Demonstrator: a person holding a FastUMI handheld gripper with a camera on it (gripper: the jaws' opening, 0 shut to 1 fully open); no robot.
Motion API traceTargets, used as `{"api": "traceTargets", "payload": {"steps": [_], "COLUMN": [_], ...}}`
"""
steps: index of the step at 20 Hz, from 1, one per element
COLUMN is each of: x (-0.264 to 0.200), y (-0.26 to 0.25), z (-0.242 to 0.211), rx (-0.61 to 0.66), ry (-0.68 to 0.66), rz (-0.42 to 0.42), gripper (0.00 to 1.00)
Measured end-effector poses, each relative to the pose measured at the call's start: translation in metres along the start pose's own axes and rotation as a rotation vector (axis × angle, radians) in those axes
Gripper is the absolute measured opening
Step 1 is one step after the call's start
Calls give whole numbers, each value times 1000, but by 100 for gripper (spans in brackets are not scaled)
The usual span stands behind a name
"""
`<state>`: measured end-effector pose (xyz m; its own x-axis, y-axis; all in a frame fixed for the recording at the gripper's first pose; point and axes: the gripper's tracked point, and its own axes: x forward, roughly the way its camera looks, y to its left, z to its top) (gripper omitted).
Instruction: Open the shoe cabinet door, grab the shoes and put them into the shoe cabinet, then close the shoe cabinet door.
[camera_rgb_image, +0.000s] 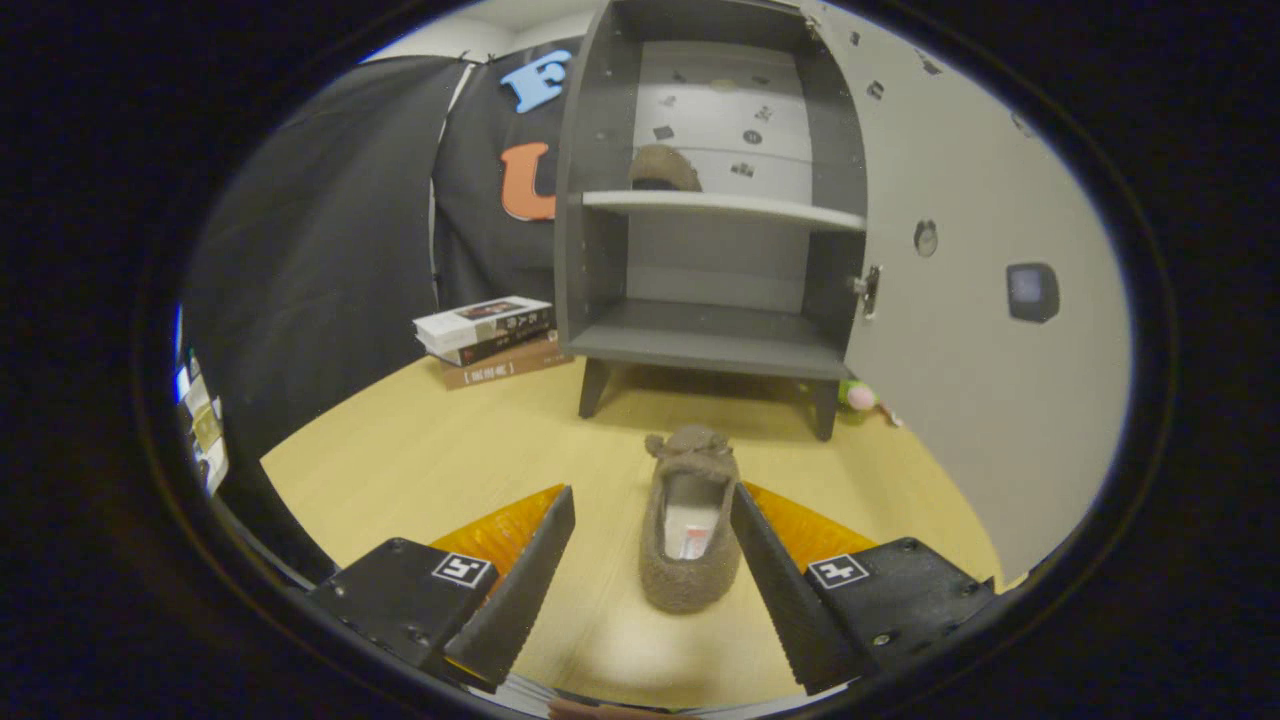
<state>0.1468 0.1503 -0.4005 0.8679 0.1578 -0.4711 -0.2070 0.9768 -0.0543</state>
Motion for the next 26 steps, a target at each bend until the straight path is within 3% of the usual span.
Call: {"api": "traceTargets", "payload": {"steps": [3,5,7,11,14,18,22,26], "x": [33,47,57,69,86,99,91,77], "y": [1,-1,-8,-12,-16,-11,-7,-11], "z": [-23,-19,-21,-23,-24,-26,-23,-18], "rx": [32,24,-8,29,78,157,139,138], "ry": [64,33,33,47,51,58,23,-5], "rz": [-13,-33,-78,-86,-51,52,105,99], "gripper": [100,98,93,83,61,41,16,12]}}
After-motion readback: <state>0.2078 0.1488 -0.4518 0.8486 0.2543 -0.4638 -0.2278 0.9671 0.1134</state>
